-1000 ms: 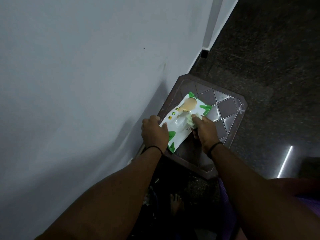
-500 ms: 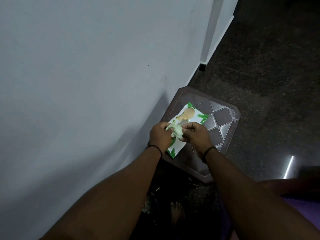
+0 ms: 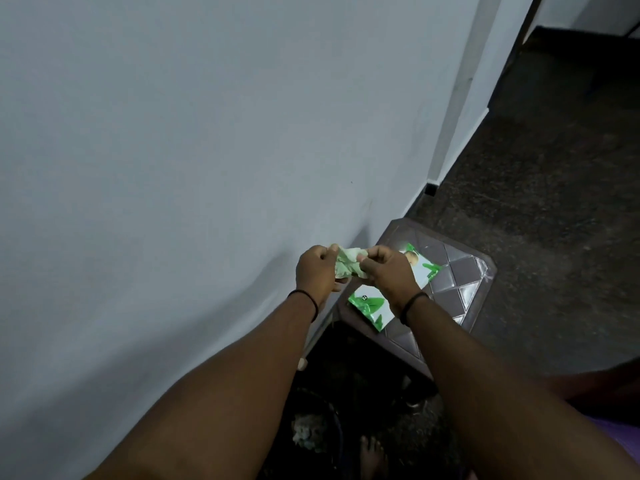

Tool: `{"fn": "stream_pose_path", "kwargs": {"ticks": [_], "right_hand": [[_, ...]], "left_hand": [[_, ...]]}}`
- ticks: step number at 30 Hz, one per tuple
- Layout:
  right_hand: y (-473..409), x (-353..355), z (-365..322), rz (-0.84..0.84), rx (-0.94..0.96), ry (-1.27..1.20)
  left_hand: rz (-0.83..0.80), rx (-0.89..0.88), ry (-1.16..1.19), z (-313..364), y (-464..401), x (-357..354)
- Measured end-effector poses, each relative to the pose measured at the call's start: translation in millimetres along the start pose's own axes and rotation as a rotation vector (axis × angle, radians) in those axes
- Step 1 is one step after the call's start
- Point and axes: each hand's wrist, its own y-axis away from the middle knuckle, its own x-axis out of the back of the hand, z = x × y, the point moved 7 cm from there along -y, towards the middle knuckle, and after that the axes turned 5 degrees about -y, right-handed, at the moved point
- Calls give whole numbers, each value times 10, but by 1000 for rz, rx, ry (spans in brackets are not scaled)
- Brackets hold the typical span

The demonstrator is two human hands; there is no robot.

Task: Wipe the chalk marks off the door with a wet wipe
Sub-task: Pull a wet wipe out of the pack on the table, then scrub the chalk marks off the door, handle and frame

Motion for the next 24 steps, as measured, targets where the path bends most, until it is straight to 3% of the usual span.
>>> {"fn": "stream_pose_path", "kwargs": {"ticks": [10,16,24], "right_hand": [[1221,-1173,-1072,-93,223,-15],[2317,-2107,-1625,-237,457,26],[3581,-3057,-2031,-469,556,-119]], "left_hand": [[74,-223,281,754,1276,1408],[279,-381,467,975,2235,2575],[541,-570,629,1041,3430,3775]]}}
